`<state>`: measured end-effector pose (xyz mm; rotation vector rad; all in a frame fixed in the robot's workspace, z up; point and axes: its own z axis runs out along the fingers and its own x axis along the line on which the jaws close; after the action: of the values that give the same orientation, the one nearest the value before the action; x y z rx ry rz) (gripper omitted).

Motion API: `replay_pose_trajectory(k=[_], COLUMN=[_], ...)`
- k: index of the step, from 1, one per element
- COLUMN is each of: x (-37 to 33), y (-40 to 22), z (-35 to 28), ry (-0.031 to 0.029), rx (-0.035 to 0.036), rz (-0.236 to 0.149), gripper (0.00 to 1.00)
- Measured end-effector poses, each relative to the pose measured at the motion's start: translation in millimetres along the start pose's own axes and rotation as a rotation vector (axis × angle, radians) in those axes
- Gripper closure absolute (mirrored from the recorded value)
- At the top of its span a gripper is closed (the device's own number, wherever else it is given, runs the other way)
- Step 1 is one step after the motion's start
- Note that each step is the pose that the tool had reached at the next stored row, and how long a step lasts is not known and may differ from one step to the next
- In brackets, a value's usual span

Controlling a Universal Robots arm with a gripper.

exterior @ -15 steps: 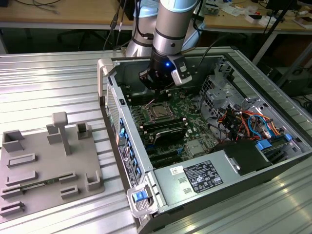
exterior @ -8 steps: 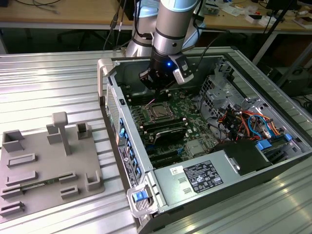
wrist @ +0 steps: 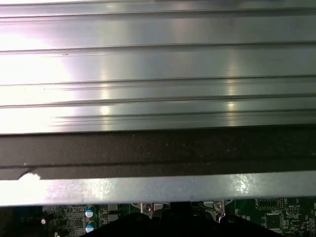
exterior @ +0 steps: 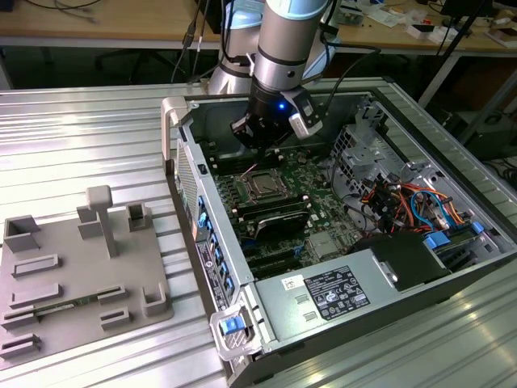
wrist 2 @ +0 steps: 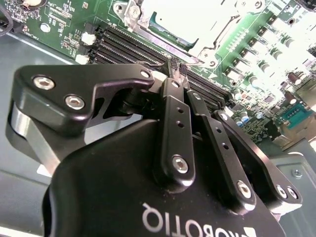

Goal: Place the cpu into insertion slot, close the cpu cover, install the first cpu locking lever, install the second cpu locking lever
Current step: 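Install the first cpu locking lever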

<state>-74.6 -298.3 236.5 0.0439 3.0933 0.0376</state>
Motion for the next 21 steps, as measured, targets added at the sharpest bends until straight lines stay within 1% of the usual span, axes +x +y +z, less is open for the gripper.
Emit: replay_pose_trajectory(k=[12,13,15,16,21], x=[-0.2,-0.5,-0.5,-0.4,-0.2], y=[-0.1,-0.1,-0.5,-0.9,-1.0], z=[0.0,0.1,0.2,0.1,1.0], ry=[0.0000,0.0002,0.0010,0.0012,0.0012], rx=[-0.0003,-0.0005,-0.0020,-0.0023,-0.0027], rz=[-0.005,-0.009,-0.042,-0.050,-0.054], gripper=[0.89,0.89,0.89,0.89,0.89])
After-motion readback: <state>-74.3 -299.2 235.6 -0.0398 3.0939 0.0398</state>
